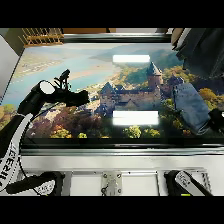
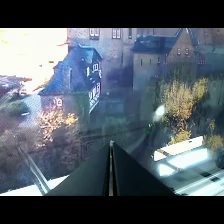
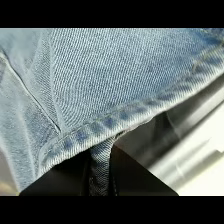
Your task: Fold the clothes and pants, and hang the long-sleeved shirts on hangers.
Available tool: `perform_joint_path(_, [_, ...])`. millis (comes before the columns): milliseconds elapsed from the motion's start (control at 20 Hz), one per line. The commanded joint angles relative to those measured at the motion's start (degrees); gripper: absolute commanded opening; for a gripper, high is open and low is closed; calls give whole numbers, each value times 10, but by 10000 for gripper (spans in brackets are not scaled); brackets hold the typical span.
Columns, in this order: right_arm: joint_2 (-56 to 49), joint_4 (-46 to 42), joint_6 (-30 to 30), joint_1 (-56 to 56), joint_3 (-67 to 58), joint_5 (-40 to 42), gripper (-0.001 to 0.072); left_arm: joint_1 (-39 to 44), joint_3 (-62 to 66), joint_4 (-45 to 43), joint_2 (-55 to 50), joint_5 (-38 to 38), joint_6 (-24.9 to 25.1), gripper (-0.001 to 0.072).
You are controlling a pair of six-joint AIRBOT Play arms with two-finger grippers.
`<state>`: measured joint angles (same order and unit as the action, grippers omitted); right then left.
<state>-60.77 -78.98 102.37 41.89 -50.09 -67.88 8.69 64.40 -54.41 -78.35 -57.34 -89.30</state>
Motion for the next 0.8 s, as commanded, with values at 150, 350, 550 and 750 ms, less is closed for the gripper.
perform_joint_path(150, [86, -21, -64, 5, 92, -25, 455, 0, 0, -1, 0, -1, 2, 22])
perform_joint_path(350, [125, -96, -104, 5, -2, -59, 617, 0, 0, 0, 0, -2, 11, 22])
perform_joint_path(550, [198, 78, -135, -31, -41, -29, 618, 0, 0, 0, 0, -7, 10, 22])
perform_joint_path(750, [207, 202, -203, -136, -40, -29, 616, 0, 0, 0, 0, -8, 10, 22])
